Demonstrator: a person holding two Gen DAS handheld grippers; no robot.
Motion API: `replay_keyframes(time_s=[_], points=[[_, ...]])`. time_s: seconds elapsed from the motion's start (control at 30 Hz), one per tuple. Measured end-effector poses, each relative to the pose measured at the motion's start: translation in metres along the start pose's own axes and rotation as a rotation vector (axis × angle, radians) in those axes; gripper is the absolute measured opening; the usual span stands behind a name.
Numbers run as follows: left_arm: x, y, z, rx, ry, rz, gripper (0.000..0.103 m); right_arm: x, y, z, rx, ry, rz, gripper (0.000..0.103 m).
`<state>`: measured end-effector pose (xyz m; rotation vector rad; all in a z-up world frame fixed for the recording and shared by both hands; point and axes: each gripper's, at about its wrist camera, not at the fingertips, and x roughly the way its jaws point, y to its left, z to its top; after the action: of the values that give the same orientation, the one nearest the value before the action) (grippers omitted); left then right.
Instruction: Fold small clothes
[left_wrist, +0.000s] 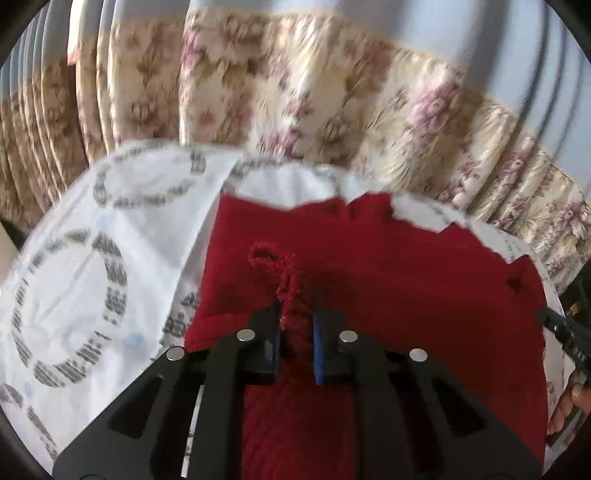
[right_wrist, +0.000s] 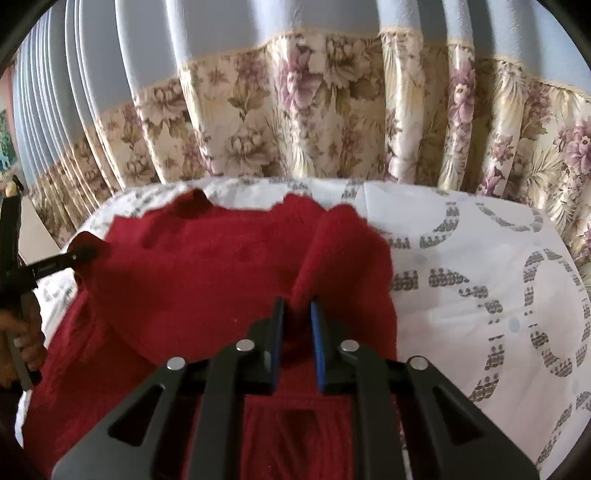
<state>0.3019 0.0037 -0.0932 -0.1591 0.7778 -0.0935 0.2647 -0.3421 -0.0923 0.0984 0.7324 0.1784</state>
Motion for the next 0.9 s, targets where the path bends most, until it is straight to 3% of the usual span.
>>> replay_keyframes(time_s=[0.07,0.17,0.3,0.43,0.53,0.57,0.67,0.83,0.9], points=[[-0.015,-0.007,0.007,0.009,-0.045,-0.019,0.010,-0.008,-0.001,0.008,0.006,-0.030,-0.005,0.013],[-0.033,-0.011,0.026,0.006,-0.111,-0.033,0.010,-0.025,-0.006,0.028,0.019,-0.110,-0.017,0.003],[-0.046,-0.009,0.055,-0.014,-0.180,-0.034,0.011,-0.034,-0.014,0.053,0.041,-0.158,-0.010,0.003],[-0.037,-0.010,0.066,0.005,-0.166,-0.012,0.011,-0.019,-0.018,0.065,0.055,-0.101,0.009,0.006],[-0.023,-0.002,0.062,0.009,-0.132,0.033,0.017,-0.003,-0.015,0.060,0.035,-0.052,0.005,0.007],[-0.020,0.002,0.059,-0.001,-0.126,0.052,0.020,0.001,-0.014,0.058,0.029,-0.045,-0.005,0.009],[-0.005,0.024,0.045,-0.051,-0.070,0.105,0.024,0.013,-0.013,0.047,0.042,-0.020,-0.006,0.050],[0.002,0.050,0.019,-0.057,0.002,0.150,0.030,0.020,-0.009,0.030,0.026,0.012,-0.008,0.051],[-0.003,0.056,0.009,-0.046,0.012,0.151,0.041,0.013,-0.009,0.025,0.028,0.008,-0.007,0.051]])
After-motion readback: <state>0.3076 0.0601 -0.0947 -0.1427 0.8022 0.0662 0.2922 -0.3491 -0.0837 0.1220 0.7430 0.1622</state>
